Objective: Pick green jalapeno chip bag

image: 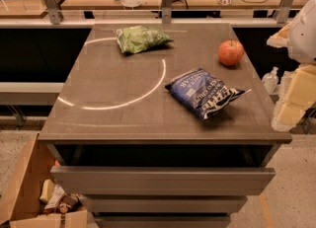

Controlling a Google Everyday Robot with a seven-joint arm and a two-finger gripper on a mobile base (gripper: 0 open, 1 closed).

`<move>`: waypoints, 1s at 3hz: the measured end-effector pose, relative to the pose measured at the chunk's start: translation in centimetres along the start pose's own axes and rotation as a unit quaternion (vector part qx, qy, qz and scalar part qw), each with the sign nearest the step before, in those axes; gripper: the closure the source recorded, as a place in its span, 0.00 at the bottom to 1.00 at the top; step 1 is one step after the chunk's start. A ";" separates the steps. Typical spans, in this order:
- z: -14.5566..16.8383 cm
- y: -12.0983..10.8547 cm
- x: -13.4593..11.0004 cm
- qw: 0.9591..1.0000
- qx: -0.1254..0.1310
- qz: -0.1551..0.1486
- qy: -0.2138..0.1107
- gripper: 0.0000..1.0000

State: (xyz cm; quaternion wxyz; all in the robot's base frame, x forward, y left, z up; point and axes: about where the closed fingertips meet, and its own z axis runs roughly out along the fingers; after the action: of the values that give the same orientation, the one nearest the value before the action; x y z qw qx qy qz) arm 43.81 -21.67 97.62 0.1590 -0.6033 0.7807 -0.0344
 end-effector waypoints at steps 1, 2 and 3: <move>0.0 0.0 0.0 1.000 0.000 0.000 0.000 0.00; 0.7 -1.1 -0.2 0.999 0.014 0.031 -0.025 0.00; 1.1 -3.4 0.1 0.993 0.035 0.090 -0.068 0.00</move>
Offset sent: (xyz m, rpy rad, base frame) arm 0.0385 -0.0026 -0.0145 0.1780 -0.0752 -0.1566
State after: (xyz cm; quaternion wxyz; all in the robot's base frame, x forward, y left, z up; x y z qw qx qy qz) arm 47.32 -22.50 97.38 0.2355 -0.5254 0.8176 -0.0060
